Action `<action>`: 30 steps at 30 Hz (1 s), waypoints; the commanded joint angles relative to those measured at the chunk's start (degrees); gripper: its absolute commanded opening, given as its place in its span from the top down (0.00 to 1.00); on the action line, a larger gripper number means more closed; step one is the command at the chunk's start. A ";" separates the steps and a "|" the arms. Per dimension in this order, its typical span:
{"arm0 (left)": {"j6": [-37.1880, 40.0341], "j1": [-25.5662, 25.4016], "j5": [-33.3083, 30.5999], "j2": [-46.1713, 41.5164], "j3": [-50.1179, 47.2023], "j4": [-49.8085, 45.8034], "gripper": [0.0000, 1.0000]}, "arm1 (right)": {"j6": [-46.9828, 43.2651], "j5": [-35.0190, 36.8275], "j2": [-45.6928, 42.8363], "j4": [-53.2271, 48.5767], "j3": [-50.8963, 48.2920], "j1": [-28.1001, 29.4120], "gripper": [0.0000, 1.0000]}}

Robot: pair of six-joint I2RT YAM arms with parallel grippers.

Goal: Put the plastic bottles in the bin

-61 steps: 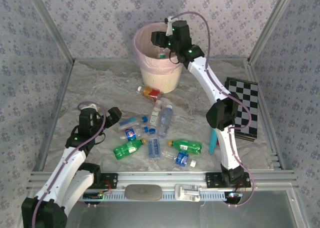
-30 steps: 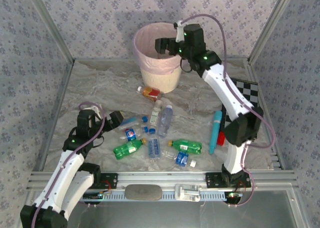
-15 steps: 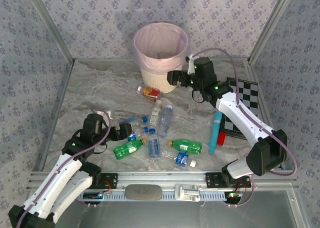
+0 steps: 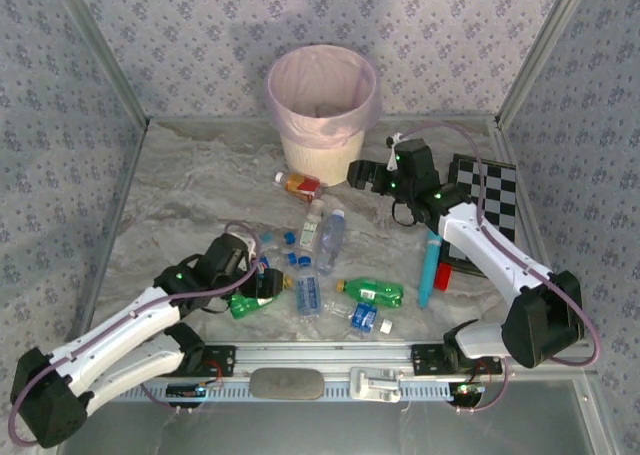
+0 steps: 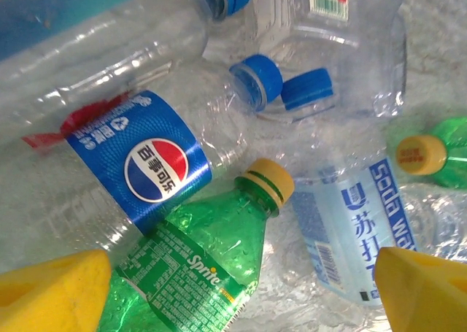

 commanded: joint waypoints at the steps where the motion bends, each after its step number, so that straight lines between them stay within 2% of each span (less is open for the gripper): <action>1: 0.92 -2.11 -3.92 0.82 2.04 -2.01 0.08 | 1.23 0.04 -0.70 1.44 0.40 -0.28 0.00; 14: 1.17 -6.61 -8.91 8.32 2.68 -2.65 0.09 | 1.83 -0.49 -1.00 1.92 -0.97 -0.95 0.00; 24: 0.76 -7.33 -11.22 12.74 2.99 -3.58 0.11 | 2.20 -1.21 -1.38 2.67 -2.69 -2.07 0.00; 30: 0.47 -7.93 -11.92 15.07 2.55 -2.80 0.15 | 2.37 -1.54 -1.65 2.97 -3.59 -3.03 0.00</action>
